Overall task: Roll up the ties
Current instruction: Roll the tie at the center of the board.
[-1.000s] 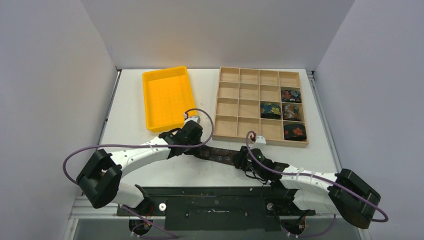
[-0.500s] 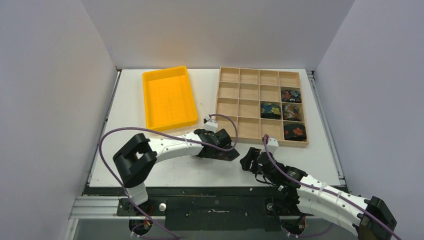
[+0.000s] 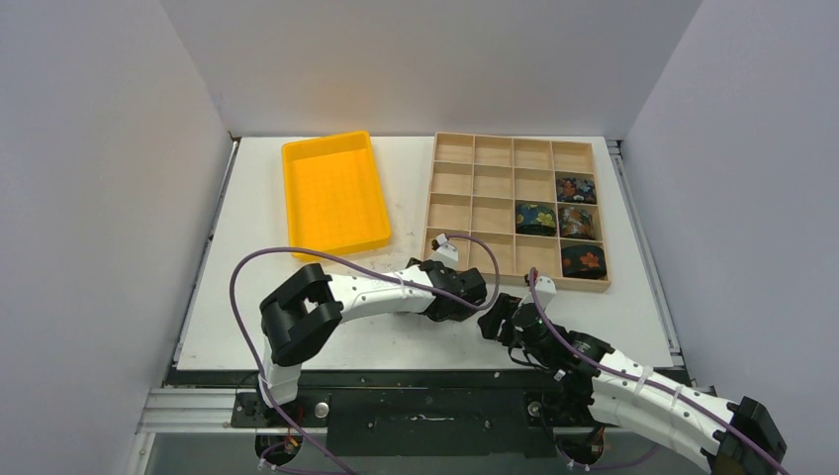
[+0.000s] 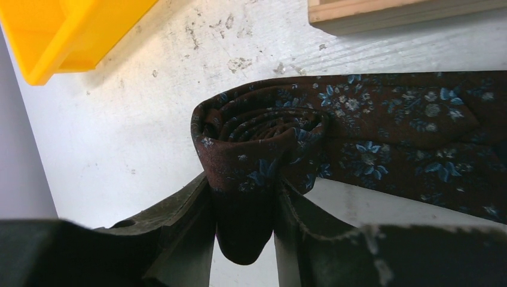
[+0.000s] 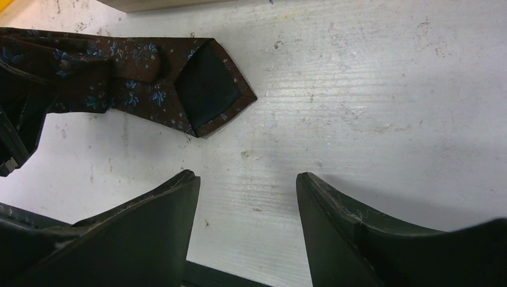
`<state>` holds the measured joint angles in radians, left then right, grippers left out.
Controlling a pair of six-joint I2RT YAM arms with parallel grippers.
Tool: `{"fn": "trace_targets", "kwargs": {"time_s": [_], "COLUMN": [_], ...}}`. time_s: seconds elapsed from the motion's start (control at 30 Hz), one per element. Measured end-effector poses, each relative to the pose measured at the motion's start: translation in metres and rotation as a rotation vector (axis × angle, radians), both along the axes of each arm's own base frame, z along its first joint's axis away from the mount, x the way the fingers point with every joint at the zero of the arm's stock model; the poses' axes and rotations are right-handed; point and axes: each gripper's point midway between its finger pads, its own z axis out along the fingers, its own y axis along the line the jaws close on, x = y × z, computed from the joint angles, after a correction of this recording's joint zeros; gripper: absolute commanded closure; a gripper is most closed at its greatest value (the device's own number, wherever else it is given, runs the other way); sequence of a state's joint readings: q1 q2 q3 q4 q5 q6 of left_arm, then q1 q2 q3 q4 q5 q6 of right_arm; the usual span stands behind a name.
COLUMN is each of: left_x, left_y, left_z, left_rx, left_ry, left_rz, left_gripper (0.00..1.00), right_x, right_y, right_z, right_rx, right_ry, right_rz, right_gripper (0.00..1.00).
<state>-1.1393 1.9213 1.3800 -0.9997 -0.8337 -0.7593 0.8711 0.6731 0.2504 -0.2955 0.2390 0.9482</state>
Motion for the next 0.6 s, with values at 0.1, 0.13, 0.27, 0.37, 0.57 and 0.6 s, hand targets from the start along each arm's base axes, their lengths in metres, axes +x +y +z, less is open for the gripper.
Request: {"fn": "trace_targets", "kwargs": {"time_s": [0.1, 0.13, 0.27, 0.37, 0.57, 0.6], "left_x": [-0.002, -0.003, -0.005, -0.006, -0.011, -0.011], "left_y": [-0.006, -0.008, -0.017, -0.022, -0.033, -0.035], "left_z": [0.001, 0.002, 0.006, 0.009, 0.009, 0.009], "left_rx": [-0.005, -0.01, -0.031, -0.045, -0.073, -0.079], "left_ry": [-0.001, -0.002, -0.004, -0.003, 0.019, 0.024], "left_rz": [-0.01, -0.014, -0.026, -0.035, -0.057, -0.061], "left_gripper": [0.56, 0.55, 0.53, 0.51, 0.47, 0.47], "right_x": [-0.001, -0.001, -0.001, -0.002, -0.002, -0.002], "right_y": [-0.001, -0.001, -0.001, -0.001, -0.001, -0.002], "right_z": [-0.002, -0.002, -0.003, -0.003, -0.003, -0.003], "right_rx": [-0.001, -0.002, -0.003, -0.004, -0.003, -0.004], "right_ry": [0.007, 0.008, 0.01, 0.011, 0.012, 0.012], "right_rz": [-0.004, -0.004, -0.005, -0.005, -0.007, -0.006], "right_gripper": [0.39, 0.39, 0.39, 0.38, 0.38, 0.38]}}
